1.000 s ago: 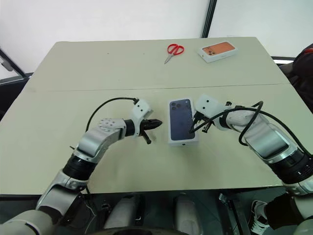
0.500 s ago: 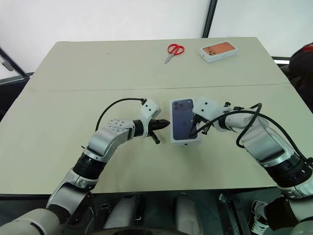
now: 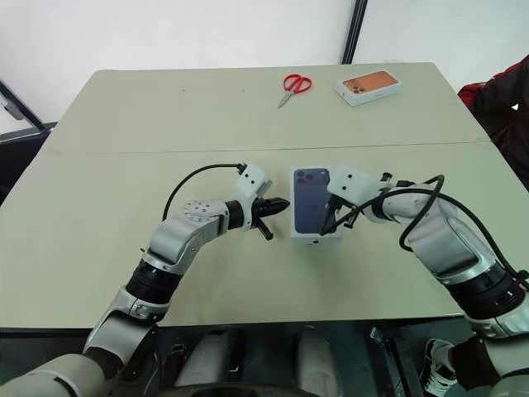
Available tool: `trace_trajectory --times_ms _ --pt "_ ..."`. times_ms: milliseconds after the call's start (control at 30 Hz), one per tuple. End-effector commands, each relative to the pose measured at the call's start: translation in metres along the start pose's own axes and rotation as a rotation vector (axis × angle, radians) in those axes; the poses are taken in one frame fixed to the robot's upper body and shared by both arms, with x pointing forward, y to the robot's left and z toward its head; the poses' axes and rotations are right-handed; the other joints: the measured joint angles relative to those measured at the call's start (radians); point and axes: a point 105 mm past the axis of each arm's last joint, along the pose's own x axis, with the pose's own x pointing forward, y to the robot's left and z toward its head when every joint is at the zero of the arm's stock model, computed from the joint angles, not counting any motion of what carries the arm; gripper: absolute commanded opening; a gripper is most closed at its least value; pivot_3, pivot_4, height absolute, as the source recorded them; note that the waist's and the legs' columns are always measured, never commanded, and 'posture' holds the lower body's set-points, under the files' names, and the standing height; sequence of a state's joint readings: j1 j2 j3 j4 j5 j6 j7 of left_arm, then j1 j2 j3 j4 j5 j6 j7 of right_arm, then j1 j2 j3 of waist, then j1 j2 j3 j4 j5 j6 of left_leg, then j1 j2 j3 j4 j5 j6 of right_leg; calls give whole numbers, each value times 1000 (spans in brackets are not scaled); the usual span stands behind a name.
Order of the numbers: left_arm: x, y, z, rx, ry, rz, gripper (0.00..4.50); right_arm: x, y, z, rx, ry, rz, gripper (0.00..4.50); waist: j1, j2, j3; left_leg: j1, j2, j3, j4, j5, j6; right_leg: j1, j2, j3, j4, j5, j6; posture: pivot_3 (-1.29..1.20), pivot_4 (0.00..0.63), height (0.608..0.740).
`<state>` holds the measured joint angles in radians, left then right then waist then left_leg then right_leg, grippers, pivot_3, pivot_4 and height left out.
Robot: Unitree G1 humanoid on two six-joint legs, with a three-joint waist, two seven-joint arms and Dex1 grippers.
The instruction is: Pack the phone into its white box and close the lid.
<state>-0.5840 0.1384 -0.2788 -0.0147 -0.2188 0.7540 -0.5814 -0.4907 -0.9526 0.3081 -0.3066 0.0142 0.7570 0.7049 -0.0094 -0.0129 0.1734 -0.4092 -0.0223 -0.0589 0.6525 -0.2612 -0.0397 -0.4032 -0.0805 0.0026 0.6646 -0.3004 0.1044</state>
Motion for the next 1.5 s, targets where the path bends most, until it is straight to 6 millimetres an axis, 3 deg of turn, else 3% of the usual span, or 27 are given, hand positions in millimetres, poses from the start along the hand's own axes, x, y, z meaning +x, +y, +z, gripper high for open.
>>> trace_trajectory --times_ms 33,300,400,500,600,667,733,800,933,1067,1167,1300,1500 --pt "1 -15 17 47 -70 -55 1 -3 -2 10 -17 -46 -17 609 0 0 0 0 0 0 0 0 0 0 0 0 0 0 0 0 150 740" --pt "3 -10 2 67 4 -33 1 -1 5 6 -15 -37 -5 609 0 0 0 0 0 0 0 0 0 0 0 0 0 0 0 0 150 740" --pt "-1 -3 2 59 -1 -9 1 -6 -5 3 -22 -26 -40 609 0 0 0 0 0 0 0 0 0 0 0 0 0 0 0 0 150 740" --pt "-7 13 10 16 -42 51 1 -17 -22 1 15 -34 -77 609 0 0 0 0 0 0 0 0 0 0 0 0 0 0 0 0 150 740" --pt "-11 27 33 -23 -137 106 1 -30 -30 3 81 -91 -71 609 1 0 0 0 0 0 0 0 0 0 0 0 0 0 0 0 150 740" --pt "-10 29 48 -25 -187 117 1 -37 -26 8 123 -145 -23 609 2 0 0 0 0 0 0 0 0 0 0 0 0 0 0 0 150 740" --pt "-5 30 60 -22 -212 122 1 -44 -17 15 166 -203 47 43 7 0 0 0 0 0 1 0 0 1 0 -1 0 0 0 0 150 740" --pt "1 28 66 -18 -233 120 1 -47 -5 18 196 -228 112 19 13 0 0 0 -1 0 1 0 0 1 0 -1 0 0 0 0 150 740" --pt "27 25 56 -28 -124 94 1 -44 28 15 198 -206 218 6 20 0 0 1 -2 0 1 0 0 2 0 -1 0 0 0 0 150 740" --pt "42 18 47 -38 -32 51 1 -35 41 7 253 -162 212 6 18 0 0 1 -3 0 1 0 0 2 0 -1 0 0 0 0 150 740" --pt "47 17 40 -40 21 41 1 -30 43 1 286 -122 185 6 19 0 0 1 -3 0 1 0 0 2 0 -1 0 0 0 0 150 740" --pt "53 14 16 -50 156 24 1 -24 55 -9 322 -63 195 6 20 -1 -1 1 -3 -1 1 0 0 2 0 -1 0 0 0 0 150 740" --pt "49 19 -1 -28 219 37 1 -22 60 -8 299 -51 198 6 20 -3 -2 7 -3 -2 1 0 0 9 0 -2 -1 0 0 0 150 740"
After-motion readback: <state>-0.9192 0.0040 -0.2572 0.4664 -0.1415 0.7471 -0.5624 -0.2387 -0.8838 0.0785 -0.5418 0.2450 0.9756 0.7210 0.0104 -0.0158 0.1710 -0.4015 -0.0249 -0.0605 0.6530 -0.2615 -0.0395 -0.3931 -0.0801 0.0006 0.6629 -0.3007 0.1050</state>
